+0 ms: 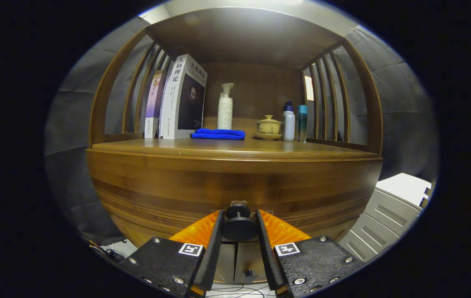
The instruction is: Pull open the drawer, take out the items inside it, and place them on the countertop above the cabinet.
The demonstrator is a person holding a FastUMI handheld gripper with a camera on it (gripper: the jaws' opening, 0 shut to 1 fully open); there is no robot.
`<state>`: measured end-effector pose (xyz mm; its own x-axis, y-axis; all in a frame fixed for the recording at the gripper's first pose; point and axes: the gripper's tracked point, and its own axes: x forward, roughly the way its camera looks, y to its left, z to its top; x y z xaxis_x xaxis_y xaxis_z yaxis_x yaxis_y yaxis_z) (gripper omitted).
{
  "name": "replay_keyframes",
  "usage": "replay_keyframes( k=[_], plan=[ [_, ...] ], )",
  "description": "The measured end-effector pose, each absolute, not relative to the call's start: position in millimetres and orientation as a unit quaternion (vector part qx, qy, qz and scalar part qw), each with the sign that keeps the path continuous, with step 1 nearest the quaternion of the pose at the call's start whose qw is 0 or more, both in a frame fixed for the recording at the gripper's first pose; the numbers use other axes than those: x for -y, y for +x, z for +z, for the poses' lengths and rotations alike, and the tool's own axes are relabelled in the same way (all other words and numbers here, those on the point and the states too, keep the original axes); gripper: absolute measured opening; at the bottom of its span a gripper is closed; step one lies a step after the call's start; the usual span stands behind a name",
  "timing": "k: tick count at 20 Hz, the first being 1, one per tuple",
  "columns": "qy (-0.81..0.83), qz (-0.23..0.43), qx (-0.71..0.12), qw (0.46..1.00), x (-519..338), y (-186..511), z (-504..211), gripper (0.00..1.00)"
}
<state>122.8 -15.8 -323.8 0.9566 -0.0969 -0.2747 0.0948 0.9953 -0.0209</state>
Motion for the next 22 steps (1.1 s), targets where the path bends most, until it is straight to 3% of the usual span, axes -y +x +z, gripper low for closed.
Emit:
replay_keyframes(
  k=[5, 8, 22],
  plan=[
    [-0.016, -0.041, -0.133, 0.99, 17, 122, -326, 0.31],
    [-0.034, -0.047, -0.142, 0.988, 18, 118, -327, 0.25],
    [-0.034, -0.051, -0.164, 0.985, 14, 16, -309, 0.24]
  ],
)
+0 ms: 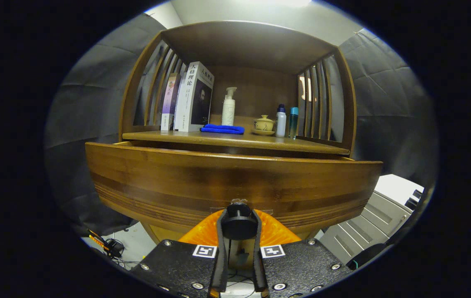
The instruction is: Pull open the drawer, take out the items inside it, and place them on the countertop above the cabinet.
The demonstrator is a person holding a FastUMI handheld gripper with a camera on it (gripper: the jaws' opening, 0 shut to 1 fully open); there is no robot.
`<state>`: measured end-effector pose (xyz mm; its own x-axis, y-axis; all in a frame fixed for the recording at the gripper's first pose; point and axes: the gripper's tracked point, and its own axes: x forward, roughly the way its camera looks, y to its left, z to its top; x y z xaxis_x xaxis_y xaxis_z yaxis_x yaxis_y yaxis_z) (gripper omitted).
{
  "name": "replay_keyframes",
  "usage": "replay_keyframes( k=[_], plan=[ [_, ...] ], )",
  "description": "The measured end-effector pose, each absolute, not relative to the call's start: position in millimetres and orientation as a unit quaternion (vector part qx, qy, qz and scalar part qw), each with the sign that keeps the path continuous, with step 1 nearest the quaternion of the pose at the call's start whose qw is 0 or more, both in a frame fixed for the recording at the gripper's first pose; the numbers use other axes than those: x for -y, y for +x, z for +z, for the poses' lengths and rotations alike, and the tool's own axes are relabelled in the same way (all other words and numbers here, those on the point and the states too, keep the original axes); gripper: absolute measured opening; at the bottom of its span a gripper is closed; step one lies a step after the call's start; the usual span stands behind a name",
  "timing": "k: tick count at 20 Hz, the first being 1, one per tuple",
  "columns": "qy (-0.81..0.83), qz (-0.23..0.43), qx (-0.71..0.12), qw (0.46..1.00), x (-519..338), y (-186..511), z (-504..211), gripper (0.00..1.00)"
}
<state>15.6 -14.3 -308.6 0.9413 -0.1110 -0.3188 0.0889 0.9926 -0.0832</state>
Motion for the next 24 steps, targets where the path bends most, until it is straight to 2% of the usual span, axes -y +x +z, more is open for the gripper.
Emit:
replay_keyframes(
  k=[24],
  plan=[
    [-0.043, -0.028, -0.179, 0.983, -3, -75, -302, 0.25]
  ],
)
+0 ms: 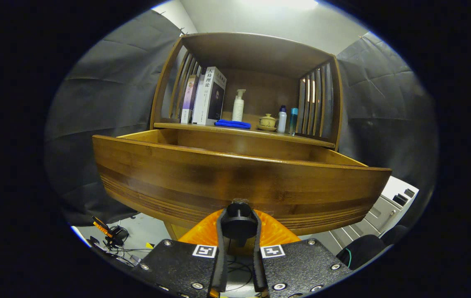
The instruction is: Pull open the drawer, take out the items inside it, and place them on the countertop above the cabinet.
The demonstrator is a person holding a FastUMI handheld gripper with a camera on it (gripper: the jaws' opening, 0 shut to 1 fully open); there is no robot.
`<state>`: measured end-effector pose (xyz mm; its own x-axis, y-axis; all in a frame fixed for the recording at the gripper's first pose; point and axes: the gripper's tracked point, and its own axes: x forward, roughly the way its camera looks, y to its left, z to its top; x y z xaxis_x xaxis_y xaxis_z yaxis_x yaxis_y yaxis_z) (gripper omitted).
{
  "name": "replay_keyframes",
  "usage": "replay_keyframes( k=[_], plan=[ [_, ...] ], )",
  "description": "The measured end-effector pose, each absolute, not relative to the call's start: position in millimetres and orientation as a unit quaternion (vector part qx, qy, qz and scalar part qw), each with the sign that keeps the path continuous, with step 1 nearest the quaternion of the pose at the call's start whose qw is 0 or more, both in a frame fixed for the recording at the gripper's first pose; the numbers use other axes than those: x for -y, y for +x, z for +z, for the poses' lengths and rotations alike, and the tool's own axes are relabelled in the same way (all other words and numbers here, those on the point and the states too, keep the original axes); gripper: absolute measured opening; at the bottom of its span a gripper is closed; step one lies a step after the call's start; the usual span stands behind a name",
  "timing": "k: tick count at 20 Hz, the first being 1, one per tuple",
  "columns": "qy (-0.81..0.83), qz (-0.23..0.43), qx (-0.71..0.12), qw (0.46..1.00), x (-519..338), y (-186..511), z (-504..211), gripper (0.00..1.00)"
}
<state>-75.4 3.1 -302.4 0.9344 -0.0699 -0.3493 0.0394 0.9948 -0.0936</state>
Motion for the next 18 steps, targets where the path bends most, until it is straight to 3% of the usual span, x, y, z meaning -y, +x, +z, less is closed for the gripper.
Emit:
replay_keyframes(
  k=[1, 5, 8, 13, 18],
  plan=[
    [-0.04, -0.028, -0.181, 0.982, -3, -75, -303, 0.28],
    [-0.022, 0.032, -0.149, 0.988, -27, -86, -272, 0.66],
    [-0.008, 0.037, -0.113, 0.993, -29, -76, -222, 0.95],
    [-0.023, 0.025, -0.139, 0.99, -30, -28, -165, 0.95],
    [-0.027, -0.01, -0.262, 0.965, -28, 30, -176, 0.95]
  ],
)
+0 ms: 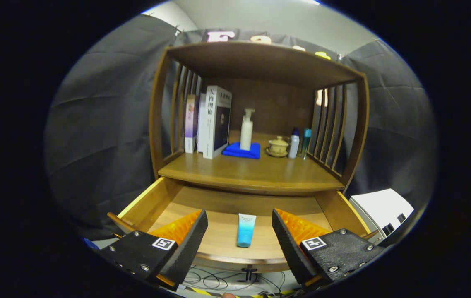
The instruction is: Pull open the drawer, take out the items inside it, and place them on the countertop above the cabinet.
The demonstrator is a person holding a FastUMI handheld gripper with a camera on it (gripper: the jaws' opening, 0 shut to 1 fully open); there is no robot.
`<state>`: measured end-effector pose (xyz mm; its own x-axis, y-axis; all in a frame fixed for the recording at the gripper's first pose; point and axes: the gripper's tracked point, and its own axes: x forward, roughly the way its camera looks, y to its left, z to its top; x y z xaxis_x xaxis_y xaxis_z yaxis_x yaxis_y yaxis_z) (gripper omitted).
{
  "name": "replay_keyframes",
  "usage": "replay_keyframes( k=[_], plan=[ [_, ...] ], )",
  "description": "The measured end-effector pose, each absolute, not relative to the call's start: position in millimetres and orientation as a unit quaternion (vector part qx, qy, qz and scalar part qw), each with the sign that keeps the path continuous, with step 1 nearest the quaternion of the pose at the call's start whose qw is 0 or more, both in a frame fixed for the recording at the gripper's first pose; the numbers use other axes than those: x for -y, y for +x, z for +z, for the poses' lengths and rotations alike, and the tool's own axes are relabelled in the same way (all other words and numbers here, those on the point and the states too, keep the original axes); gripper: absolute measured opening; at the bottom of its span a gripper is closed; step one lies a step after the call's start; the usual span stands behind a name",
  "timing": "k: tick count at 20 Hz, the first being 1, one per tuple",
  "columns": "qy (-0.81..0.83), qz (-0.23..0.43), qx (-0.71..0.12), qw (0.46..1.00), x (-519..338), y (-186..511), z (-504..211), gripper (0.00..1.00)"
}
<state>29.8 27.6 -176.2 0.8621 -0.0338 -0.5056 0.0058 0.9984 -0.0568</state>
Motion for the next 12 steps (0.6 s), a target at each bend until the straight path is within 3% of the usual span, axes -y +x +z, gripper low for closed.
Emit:
replay_keyframes(
  k=[12],
  plan=[
    [0.023, -0.069, -0.509, 0.858, -18, 70, -287, 0.95]
  ],
)
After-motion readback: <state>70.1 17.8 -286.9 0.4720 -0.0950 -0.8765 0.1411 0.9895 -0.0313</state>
